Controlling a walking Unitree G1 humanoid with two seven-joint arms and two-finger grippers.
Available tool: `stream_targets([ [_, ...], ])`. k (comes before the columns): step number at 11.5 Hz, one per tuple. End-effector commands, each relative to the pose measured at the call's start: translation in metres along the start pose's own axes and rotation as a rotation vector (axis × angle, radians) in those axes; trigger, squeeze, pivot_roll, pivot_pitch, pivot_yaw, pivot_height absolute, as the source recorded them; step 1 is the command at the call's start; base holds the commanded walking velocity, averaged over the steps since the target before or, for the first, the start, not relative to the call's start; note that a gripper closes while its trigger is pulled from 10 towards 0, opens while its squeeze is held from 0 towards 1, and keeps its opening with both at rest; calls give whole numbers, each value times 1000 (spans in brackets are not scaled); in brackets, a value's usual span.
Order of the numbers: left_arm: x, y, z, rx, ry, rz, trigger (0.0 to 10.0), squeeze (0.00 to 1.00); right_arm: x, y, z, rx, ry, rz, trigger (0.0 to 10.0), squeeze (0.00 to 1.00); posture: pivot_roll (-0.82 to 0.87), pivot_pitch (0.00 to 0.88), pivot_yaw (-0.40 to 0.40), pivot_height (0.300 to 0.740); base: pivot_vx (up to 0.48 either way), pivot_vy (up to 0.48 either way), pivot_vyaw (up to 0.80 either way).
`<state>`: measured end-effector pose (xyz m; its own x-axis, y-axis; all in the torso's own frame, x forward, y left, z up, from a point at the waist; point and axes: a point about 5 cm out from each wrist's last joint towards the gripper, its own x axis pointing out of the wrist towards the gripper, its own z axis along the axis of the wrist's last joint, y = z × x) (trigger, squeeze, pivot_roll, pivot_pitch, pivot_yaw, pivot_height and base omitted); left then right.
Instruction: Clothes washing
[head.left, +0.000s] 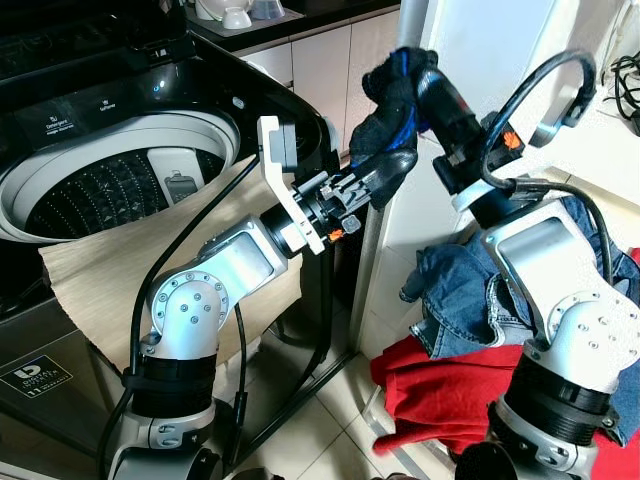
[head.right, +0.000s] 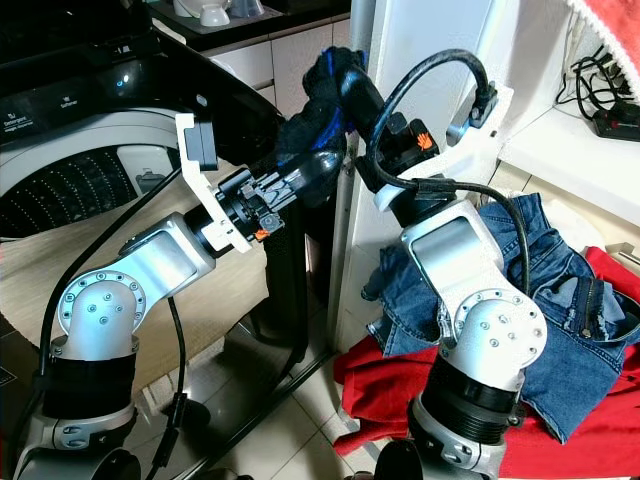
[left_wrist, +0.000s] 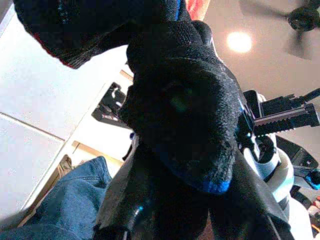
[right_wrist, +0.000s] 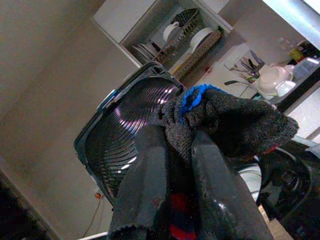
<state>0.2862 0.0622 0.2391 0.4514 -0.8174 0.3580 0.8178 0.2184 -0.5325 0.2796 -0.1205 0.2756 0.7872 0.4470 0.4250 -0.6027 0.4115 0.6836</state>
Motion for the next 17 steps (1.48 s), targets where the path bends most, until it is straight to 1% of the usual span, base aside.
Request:
stream_targets([
  [1,1,1,0,6,3,0,0,0,1,3,-2,2,11,7,1373,0,-106,0,36,740,0,0,0],
  [2,1,2,1,1,-5,4,0,0,0,3,-3,0,12,8,1373,0,-107,0,42,740,0,0,0],
  [3,0,3,3,6,-13,15,0,0,0,3,-3,-44,9,0,6039,0,-107,0,44,740,0,0,0],
  [4,0,4,4,11,-17,21,0,0,-1,1,-3,-67,12,-16,10000,961,-107,0,44,740,0,0,0],
  [5,-1,8,9,31,-52,53,0,0,-1,1,-5,-61,16,0,10000,1000,-108,0,44,740,0,0,0],
  [6,-2,11,18,46,-105,78,0,0,-2,2,-5,-60,23,9,10000,1000,-108,0,43,740,0,0,0],
  [7,-5,14,34,81,-177,102,0,0,-4,-2,-7,-111,50,-34,10000,1000,-109,0,43,740,0,0,0],
  [8,-8,18,50,135,-225,136,0,0,-6,-6,-10,-142,83,-57,10000,929,-109,0,43,740,0,0,0],
  [9,-12,26,77,209,-322,228,0,0,-8,-6,-16,-223,147,-55,10000,0,-109,0,43,740,0,0,0],
  [10,-19,36,101,355,-356,370,0,0,-9,-4,-22,-294,212,-31,10000,0,-109,0,43,740,0,0,0],
  [11,-28,55,121,583,-281,599,0,0,-9,1,-30,-362,287,11,10000,0,-104,0,41,740,0,0,0],
  [12,-48,87,135,801,-67,866,39,0,-9,8,-46,-566,428,67,10000,0,-101,0,39,740,0,0,0],
  [13,-67,106,139,1021,147,1046,10000,0,-9,10,-55,-697,512,104,10000,0,-101,0,42,740,0,0,0],
  [14,-76,113,143,1063,192,1114,10000,0,-11,11,-60,-759,557,131,10000,0,-102,0,43,740,0,0,0],
  [15,-89,125,141,1080,311,1135,10000,8,-17,8,-66,-827,622,143,10000,0,-105,0,48,740,0,0,0],
  [16,-93,128,141,1077,348,1136,10000,1000,-19,7,-66,-850,628,139,10000,0,-110,0,55,740,0,0,0],
  [17,-95,132,142,1055,360,1145,10000,1000,-20,6,-65,-870,621,134,10000,0,-110,0,55,740,0,0,0],
])
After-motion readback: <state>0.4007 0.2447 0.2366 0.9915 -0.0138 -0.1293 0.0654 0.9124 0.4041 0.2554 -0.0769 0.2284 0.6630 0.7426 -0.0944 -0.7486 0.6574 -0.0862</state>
